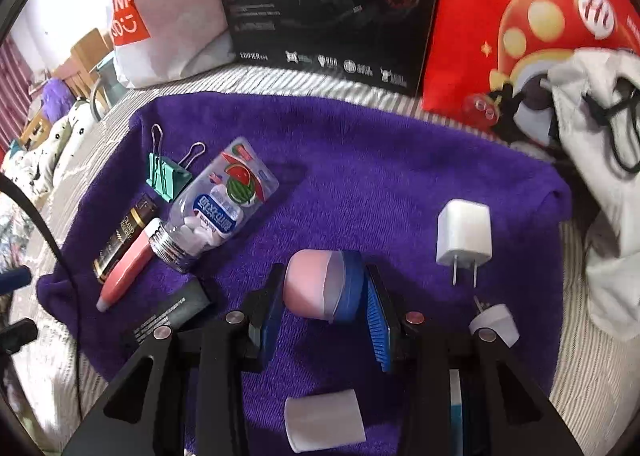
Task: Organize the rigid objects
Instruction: 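Lower the black stick onto the towel with the left tool while the right tool places the pink container there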
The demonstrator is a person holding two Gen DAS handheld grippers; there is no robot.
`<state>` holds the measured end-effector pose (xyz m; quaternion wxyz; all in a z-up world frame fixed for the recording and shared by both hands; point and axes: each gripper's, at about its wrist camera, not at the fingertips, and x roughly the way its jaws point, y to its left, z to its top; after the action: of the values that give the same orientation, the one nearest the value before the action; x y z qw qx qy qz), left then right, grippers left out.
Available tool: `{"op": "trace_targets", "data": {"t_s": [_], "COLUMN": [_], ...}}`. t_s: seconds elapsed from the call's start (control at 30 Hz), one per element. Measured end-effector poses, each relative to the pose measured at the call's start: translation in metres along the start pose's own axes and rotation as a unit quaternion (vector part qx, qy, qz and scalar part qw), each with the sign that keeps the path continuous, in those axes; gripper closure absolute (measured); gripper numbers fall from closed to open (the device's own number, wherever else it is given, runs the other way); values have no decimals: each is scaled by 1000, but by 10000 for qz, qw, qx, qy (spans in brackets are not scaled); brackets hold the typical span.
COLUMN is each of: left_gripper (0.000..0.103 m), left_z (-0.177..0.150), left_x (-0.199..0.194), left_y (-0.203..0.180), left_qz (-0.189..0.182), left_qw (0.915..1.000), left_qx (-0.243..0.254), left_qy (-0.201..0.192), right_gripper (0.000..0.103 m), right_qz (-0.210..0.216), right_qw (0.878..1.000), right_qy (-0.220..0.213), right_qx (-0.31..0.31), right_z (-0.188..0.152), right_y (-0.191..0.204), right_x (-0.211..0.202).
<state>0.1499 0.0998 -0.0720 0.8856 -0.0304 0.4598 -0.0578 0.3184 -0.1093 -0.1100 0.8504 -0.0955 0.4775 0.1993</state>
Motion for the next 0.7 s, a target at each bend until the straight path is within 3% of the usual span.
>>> {"op": "trace_targets", "data": {"t_s": [0.2, 0.27, 0.3, 0.33, 0.43, 0.6, 0.7], "left_gripper": [45, 45, 43, 40, 38, 38, 38], "left_z": [-5, -6, -9, -11, -18, -29, -33], "left_x": [-8, -11, -13, -15, -21, -32, -37], "left_y": [5, 7, 8, 9, 11, 11, 9], "left_qz": [0, -4, 17, 36, 67, 70, 62], "left_qw": [10000, 9999, 9999, 9999, 9998, 9998, 9997], "left_qx": [-65, -90, -102, -109, -148, -160, -183], "left_qy": [-66, -72, -81, -91, -116, -121, -156], "right_gripper": [60, 43, 26, 19, 20, 19, 19], "right_qz": [-138, -52, 37, 74, -143, -87, -76], "right_qw": [9999, 9999, 9998, 9995, 9989, 9995, 9999], "right_qy": [-23, 31, 113, 180, 132, 233, 55], "right_qx": [-100, -134, -189, -256, -433, -195, -139], "right_z": [-3, -4, -6, -8, -17, -22, -26], "right_y": [7, 7, 10, 13, 23, 15, 15], "right_x": [0, 0, 1, 2, 1, -7, -28]}}
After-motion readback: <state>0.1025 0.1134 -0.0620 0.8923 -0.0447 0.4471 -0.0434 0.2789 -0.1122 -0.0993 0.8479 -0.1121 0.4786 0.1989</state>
